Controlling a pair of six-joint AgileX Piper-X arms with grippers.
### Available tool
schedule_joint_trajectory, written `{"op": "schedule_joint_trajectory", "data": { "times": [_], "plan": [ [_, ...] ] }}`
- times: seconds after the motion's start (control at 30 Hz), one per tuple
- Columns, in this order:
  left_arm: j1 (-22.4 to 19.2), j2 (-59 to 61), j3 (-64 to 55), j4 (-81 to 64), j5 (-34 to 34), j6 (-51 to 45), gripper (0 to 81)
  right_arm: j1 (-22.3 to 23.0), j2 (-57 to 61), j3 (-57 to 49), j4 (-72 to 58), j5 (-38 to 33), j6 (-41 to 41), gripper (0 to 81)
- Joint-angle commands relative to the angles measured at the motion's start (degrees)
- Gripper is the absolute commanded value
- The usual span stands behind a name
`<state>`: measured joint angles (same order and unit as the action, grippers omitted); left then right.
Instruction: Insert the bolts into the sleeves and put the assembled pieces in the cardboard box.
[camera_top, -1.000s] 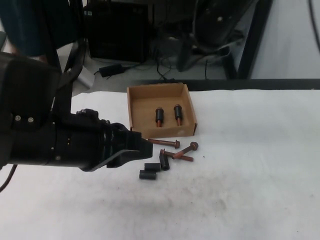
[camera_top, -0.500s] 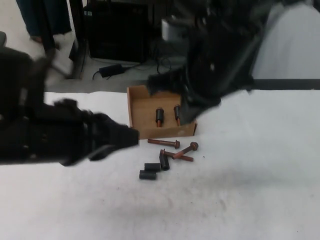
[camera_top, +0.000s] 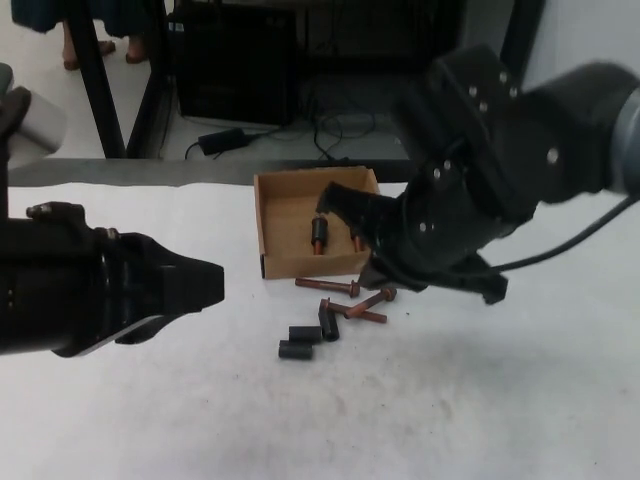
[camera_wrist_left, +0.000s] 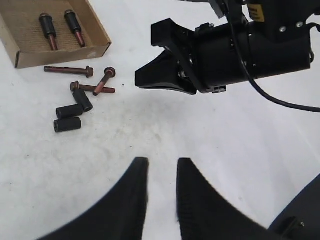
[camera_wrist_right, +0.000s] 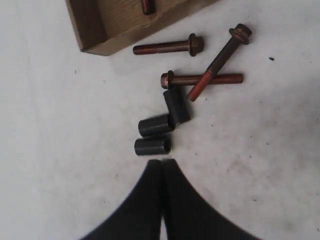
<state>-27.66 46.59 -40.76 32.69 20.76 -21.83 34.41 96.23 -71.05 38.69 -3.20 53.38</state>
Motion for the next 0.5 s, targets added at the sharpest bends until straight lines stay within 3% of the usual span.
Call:
{"op": "schedule_joint_trajectory", "data": {
  "times": [0.0,0.13,0.47],
  "plan": [
    [-0.25,-0.31,-0.12,0.08,-2.69,-0.63,20.0,-1.19,2.54,1.94,-5.07,-0.75,3.7,10.7],
    [-0.25,-0.31,-0.12,0.08,-4.63,-0.63,20.0,-2.14,5.67,1.96,-5.07,-1.38,5.18,31.5],
    [-0.25,-0.31,-0.12,-1.44,-4.78,1.87,20.0,-6.75,9.87,1.96,-10.0,1.02,11.52,21.3]
  ]
}}
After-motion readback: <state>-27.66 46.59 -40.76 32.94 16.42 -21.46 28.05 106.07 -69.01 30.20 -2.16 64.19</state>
